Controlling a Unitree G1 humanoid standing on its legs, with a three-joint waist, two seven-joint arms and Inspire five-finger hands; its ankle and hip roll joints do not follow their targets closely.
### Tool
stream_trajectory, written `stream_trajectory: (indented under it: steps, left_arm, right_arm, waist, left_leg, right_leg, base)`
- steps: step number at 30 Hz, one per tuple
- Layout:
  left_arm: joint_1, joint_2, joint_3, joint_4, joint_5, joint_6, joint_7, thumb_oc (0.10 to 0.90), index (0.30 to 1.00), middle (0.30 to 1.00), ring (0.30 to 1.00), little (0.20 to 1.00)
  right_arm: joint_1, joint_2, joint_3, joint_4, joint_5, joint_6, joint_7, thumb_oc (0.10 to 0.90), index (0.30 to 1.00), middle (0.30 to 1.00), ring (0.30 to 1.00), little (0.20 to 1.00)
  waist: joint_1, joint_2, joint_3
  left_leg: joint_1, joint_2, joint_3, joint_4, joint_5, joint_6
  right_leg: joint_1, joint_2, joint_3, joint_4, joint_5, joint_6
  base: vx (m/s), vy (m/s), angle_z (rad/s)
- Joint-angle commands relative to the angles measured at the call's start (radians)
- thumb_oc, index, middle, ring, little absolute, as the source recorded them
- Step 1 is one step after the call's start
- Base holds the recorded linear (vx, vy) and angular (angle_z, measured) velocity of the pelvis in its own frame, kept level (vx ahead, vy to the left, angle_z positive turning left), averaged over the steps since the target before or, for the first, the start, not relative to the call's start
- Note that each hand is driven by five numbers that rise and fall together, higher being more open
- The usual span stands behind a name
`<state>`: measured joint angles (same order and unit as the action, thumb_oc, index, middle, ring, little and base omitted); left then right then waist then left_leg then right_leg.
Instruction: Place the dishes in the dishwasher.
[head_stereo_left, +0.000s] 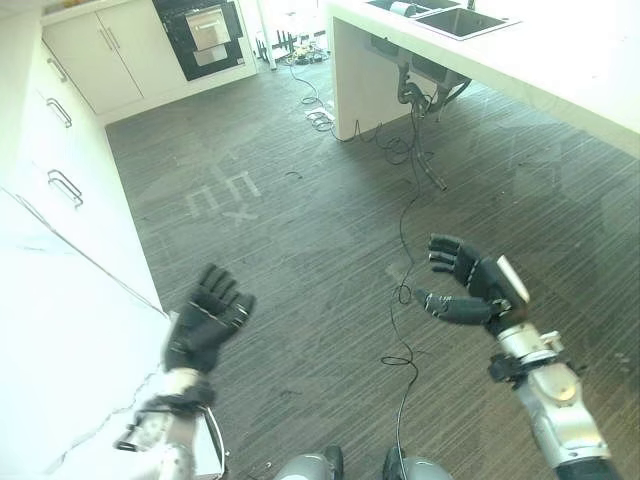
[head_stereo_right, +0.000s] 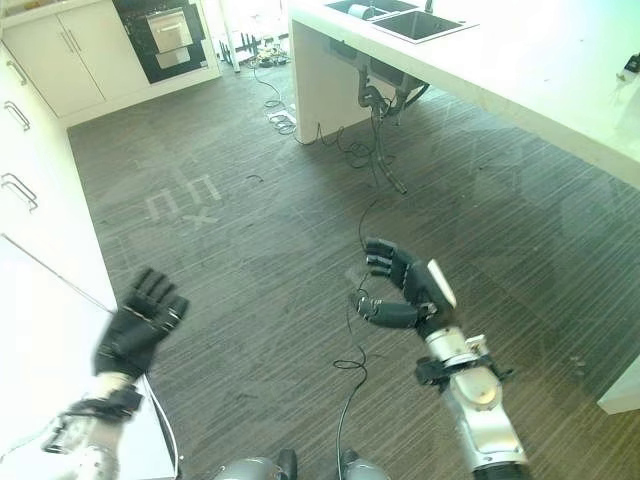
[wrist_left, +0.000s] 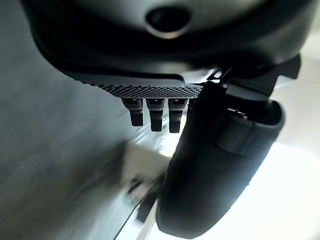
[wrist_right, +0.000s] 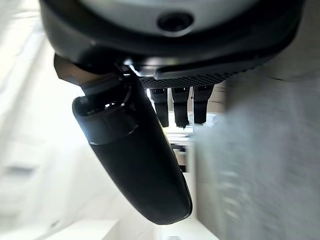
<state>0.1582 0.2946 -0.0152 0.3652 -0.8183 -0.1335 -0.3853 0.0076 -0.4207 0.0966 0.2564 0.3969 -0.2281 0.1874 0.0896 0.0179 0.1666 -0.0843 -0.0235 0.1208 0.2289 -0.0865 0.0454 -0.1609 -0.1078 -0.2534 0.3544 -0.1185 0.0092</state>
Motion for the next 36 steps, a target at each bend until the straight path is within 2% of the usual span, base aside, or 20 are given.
stream_trajectory:
  steps: [1,3,6,12,17,18,19,20,21,22,24,26,27,28,29,30,32,33,34,36]
  left_arm:
    - [-0.018,0.04,0.063,-0.032,-0.003,-0.029,-0.073,0.8,0.9,0.9,0.9,0.9]
    - [-0.017,0.02,0.041,0.053,0.005,-0.04,-0.092,0.8,0.9,0.9,0.9,0.9]
    - [-0.002,-0.009,0.035,0.082,-0.01,-0.022,-0.089,0.8,0.9,0.9,0.9,0.9]
    - [-0.001,-0.004,0.012,0.15,0.088,-0.022,-0.028,0.8,0.9,0.9,0.9,0.9]
    - [-0.004,0.005,-0.003,0.205,0.158,-0.055,0.007,0.8,0.9,0.9,0.9,0.9]
    - [-0.003,0.01,-0.004,0.208,0.213,-0.063,0.052,0.8,0.9,0.9,0.9,0.9]
    - [-0.003,0.017,-0.007,0.214,0.323,-0.072,0.157,0.8,0.9,0.9,0.9,0.9]
    - [-0.014,0.052,-0.034,0.251,0.592,-0.098,0.327,0.8,0.9,0.9,0.9,0.9]
    - [-0.018,0.059,-0.04,0.26,0.618,-0.104,0.344,0.8,0.9,0.9,0.9,0.9]
    - [-0.035,0.087,-0.064,0.297,0.677,-0.117,0.439,0.8,0.9,0.9,0.9,0.9]
    - [-0.032,0.088,-0.061,0.289,0.668,-0.128,0.443,0.8,0.9,0.9,0.9,0.9]
    - [-0.033,0.081,-0.058,0.282,0.623,-0.153,0.435,0.8,0.9,0.9,0.9,0.9]
    - [-0.036,0.077,-0.057,0.273,0.6,-0.161,0.437,0.8,0.9,0.9,0.9,0.9]
    - [-0.043,0.075,-0.058,0.26,0.563,-0.18,0.428,0.8,0.9,0.9,0.9,0.9]
    - [-0.05,0.079,-0.056,0.227,0.55,-0.214,0.412,0.8,0.9,0.9,0.9,0.9]
    - [-0.049,0.079,-0.057,0.224,0.55,-0.215,0.412,0.8,0.9,0.9,0.9,0.9]
    - [-0.033,0.077,-0.053,0.181,0.538,-0.224,0.412,0.8,0.9,0.9,0.9,0.9]
    - [-0.025,0.075,-0.048,0.169,0.534,-0.231,0.408,0.8,0.9,0.9,0.9,0.9]
    - [-0.018,0.073,-0.044,0.148,0.526,-0.237,0.399,0.8,0.9,0.9,0.9,0.9]
    - [-0.025,0.074,-0.039,0.142,0.508,-0.236,0.372,0.8,0.9,0.9,0.9,0.9]
  right_arm:
    - [-0.068,-0.003,-0.026,-0.037,0.098,-0.068,0.036,0.8,0.9,0.9,0.9,0.9]
    - [-0.056,0.01,-0.016,-0.004,0.111,-0.062,0.049,0.8,0.9,0.9,0.9,0.9]
    - [-0.045,0.024,-0.015,0.022,0.124,-0.056,0.053,0.8,0.9,0.9,0.9,0.9]
    - [-0.05,0.035,0.006,0.11,0.122,-0.017,0.025,0.8,0.9,0.9,0.9,0.9]
    - [-0.039,0.046,0.012,0.178,0.138,-0.018,0.022,0.8,0.9,0.9,0.9,0.9]
    - [-0.037,0.046,0.011,0.185,0.137,-0.013,0.022,0.8,0.9,0.9,0.9,0.9]
    - [-0.035,0.045,0.01,0.194,0.137,-0.005,0.028,0.8,0.9,0.9,0.9,0.9]
    - [-0.033,0.048,0.011,0.197,0.138,0.012,0.043,0.8,0.9,0.9,0.9,0.9]
    - [-0.034,0.046,0.014,0.197,0.142,0.014,0.046,0.8,0.9,0.9,0.9,0.9]
    - [-0.025,0.032,0.02,0.185,0.157,0.016,0.077,0.8,0.9,0.9,0.9,0.9]
    - [-0.024,0.028,0.007,0.18,0.172,0.013,0.1,0.8,0.9,0.9,0.9,0.9]
    - [-0.027,0.019,-0.005,0.167,0.191,0.004,0.129,0.8,0.9,0.9,0.9,0.9]
    - [-0.029,0.013,-0.012,0.157,0.194,-0.007,0.137,0.8,0.9,0.9,0.9,0.9]
    - [-0.037,0.004,-0.015,0.148,0.2,-0.033,0.126,0.8,0.9,0.9,0.9,0.9]
    - [-0.058,-0.009,-0.03,0.152,0.202,-0.092,0.105,0.8,0.9,0.9,0.9,0.9]
    - [-0.058,-0.008,-0.031,0.153,0.201,-0.095,0.104,0.8,0.9,0.9,0.9,0.9]
    - [-0.068,0.012,-0.031,0.147,0.172,-0.114,0.106,0.8,0.9,0.9,0.9,0.9]
    - [-0.069,0.019,-0.027,0.139,0.152,-0.119,0.1,0.8,0.9,0.9,0.9,0.9]
    - [-0.057,0.025,-0.014,0.113,0.135,-0.131,0.089,0.8,0.9,0.9,0.9,0.9]
    - [-0.041,0.025,-0.009,0.101,0.144,-0.139,0.078,0.8,0.9,0.9,0.9,0.9]
  waist:
    - [0.0,-0.008,-0.035]
    - [-0.004,-0.012,-0.031]
    - [-0.004,-0.014,-0.028]
    - [-0.003,-0.012,-0.025]
    - [-0.008,-0.005,-0.02]
    - [-0.009,-0.003,-0.016]
    - [-0.009,-0.001,-0.011]
    - [-0.014,0.0,-0.009]
    - [-0.017,0.0,-0.012]
    - [-0.036,0.004,-0.002]
    - [-0.039,0.002,0.005]
    - [-0.037,-0.015,0.02]
    - [-0.031,-0.033,0.034]
    - [-0.022,-0.053,0.066]
    - [-0.013,-0.041,0.11]
    - [-0.012,-0.037,0.115]
    - [0.005,-0.011,0.122]
    - [0.009,0.002,0.121]
    - [0.018,0.043,0.113]
    - [0.022,0.035,0.109]
  left_leg:
    - [-0.019,0.036,-0.055,0.071,-0.153,-0.051]
    - [-0.019,0.037,-0.049,0.071,-0.154,-0.05]
    - [-0.02,0.039,-0.044,0.071,-0.155,-0.051]
    - [-0.022,0.042,-0.041,0.071,-0.149,-0.058]
    - [-0.025,0.05,-0.036,0.071,-0.146,-0.063]
    - [-0.023,0.051,-0.037,0.071,-0.146,-0.064]
    - [-0.016,0.052,-0.037,0.071,-0.15,-0.065]
    - [-0.016,0.054,-0.036,0.071,-0.147,-0.069]
    - [-0.023,0.055,-0.036,0.071,-0.141,-0.069]
    - [-0.013,0.068,-0.027,0.071,-0.137,-0.077]
    - [0.001,0.065,-0.025,0.071,-0.128,-0.08]
    - [0.019,0.041,-0.012,0.071,-0.105,-0.072]
    - [0.022,0.021,0.003,0.071,-0.067,-0.068]
    - [-0.054,0.014,0.006,0.201,0.019,-0.081]
    - [-0.2,0.006,0.02,0.357,0.077,-0.094]
    - [-0.2,0.009,0.024,0.352,0.073,-0.094]
    - [-0.167,0.004,0.052,0.116,0.112,-0.084]
    - [-0.17,0.014,0.054,0.071,0.118,-0.086]
    - [-0.28,0.085,0.051,0.071,0.123,-0.107]
    - [-0.33,0.105,0.064,0.071,0.104,-0.125]
  right_leg:
    - [0.096,-0.029,0.001,-0.054,-0.094,0.116]
    - [0.096,-0.031,-0.002,-0.054,-0.093,0.117]
    - [0.095,-0.031,-0.006,-0.054,-0.094,0.115]
    - [0.096,-0.026,-0.012,-0.054,-0.098,0.112]
    - [0.093,-0.023,-0.017,-0.054,-0.1,0.108]
    - [0.096,-0.021,-0.016,-0.054,-0.102,0.107]
    - [0.104,-0.019,-0.015,-0.054,-0.107,0.107]
    - [0.105,-0.016,-0.016,-0.054,-0.108,0.107]
    - [0.098,-0.016,-0.016,-0.054,-0.105,0.106]
    - [0.102,-0.006,-0.012,-0.054,-0.114,0.095]
    - [0.102,-0.005,-0.007,-0.054,-0.114,0.089]
    - [0.099,-0.017,0.003,-0.054,-0.111,0.078]
    - [0.101,-0.032,0.01,-0.054,-0.108,0.07]
    - [0.106,-0.045,0.013,-0.054,-0.103,0.051]
    - [0.106,-0.022,0.018,-0.054,-0.097,0.029]
    - [0.113,-0.018,0.017,-0.054,-0.101,0.029]
    - [0.143,0.003,0.013,-0.054,-0.122,0.044]
    - [0.154,0.016,0.012,-0.054,-0.129,0.049]
    - [0.19,0.063,0.006,-0.054,-0.152,0.047]
    - [0.241,0.052,0.001,-0.054,-0.189,0.051]
  base:
    - [0.0,-0.031,-0.07]
    - [0.01,-0.054,-0.05]
    - [0.0,-0.045,0.03]
    - [0.01,-0.045,0.07]
    - [0.03,-0.038,0.04]
    - [0.03,-0.04,0.0]
    - [0.05,-0.062,0.0]
    - [0.03,-0.052,0.01]
    - [0.09,-0.099,0.0]
    - [0.07,-0.075,0.02]
    - [0.08,-0.06,-0.03]
    - [0.08,-0.056,-0.06]
    - [0.06,-0.115,-0.06]
    - [0.04,-0.121,0.08]
    - [0.02,-0.085,0.54]
    - [0.18,0.078,0.67]
    - [0.35,0.254,0.06]
    - [0.5,0.402,-0.74]
    - [0.56,0.407,-0.49]
    - [0.43,0.367,-0.13]
